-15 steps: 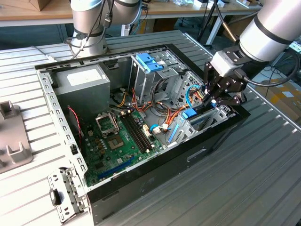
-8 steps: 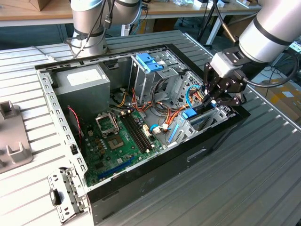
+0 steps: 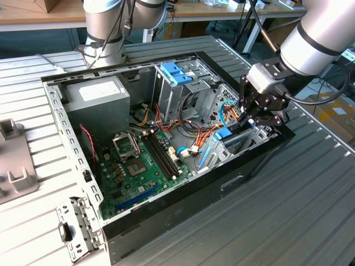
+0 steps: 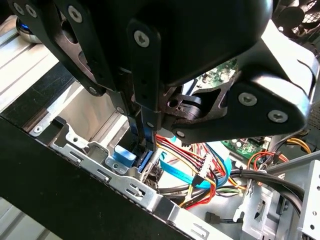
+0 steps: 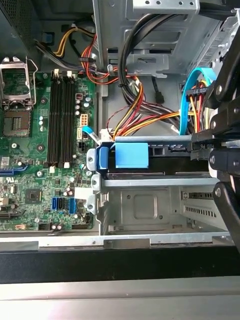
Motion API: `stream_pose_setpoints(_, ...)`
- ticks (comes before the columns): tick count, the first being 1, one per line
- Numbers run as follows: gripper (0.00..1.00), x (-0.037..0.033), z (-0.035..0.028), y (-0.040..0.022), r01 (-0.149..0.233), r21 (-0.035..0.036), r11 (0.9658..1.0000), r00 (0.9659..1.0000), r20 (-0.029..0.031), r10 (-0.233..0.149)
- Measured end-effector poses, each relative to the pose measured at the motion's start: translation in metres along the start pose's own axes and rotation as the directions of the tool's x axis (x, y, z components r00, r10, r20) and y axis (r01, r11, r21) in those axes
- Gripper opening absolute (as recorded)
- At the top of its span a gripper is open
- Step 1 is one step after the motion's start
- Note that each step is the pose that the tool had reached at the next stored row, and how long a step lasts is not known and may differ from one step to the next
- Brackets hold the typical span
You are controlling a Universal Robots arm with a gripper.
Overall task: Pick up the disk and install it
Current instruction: 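Insert the disk into the insertion slot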
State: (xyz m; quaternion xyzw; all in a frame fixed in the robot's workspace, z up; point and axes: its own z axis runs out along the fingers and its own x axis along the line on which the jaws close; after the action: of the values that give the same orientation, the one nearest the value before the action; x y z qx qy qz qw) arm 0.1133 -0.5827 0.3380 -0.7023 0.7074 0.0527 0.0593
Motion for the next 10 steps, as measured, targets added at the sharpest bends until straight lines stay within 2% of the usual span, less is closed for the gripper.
stream_pose_setpoints(1,0.18,0.0000,0.0005,0.0000,0.000,0.0001,1.0000,1.0000,0.0009,0.000)
stream_pose_setpoints(2,0.25,0.0000,0.0001,0.0000,0.000,0.0000,1.0000,1.0000,0.0001,0.000)
stream_pose_setpoints(3,0.25,-0.0025,-0.0156,-0.0001,0.000,0.0000,1.0000,1.0000,0.0013,0.000)
stream_pose_setpoints(4,0.25,-0.0030,-0.0187,-0.0001,0.000,0.0000,1.0000,1.0000,0.0033,0.000)
stream_pose_setpoints(7,0.23,-0.0035,-0.0215,-0.0002,0.000,-0.0001,1.0000,1.0000,0.0077,0.000)
stream_pose_setpoints(8,0.16,-0.0035,-0.0217,-0.0002,0.000,0.0000,1.0000,0.9999,0.0103,0.000)
stream_pose_setpoints(9,0.11,-0.0034,-0.0214,-0.0002,0.000,-0.0009,1.0000,0.9999,0.0153,0.000)
stream_pose_setpoints(10,0.11,-0.0034,-0.0211,-0.0003,-0.001,-0.0025,1.0000,0.9998,0.0218,0.001)
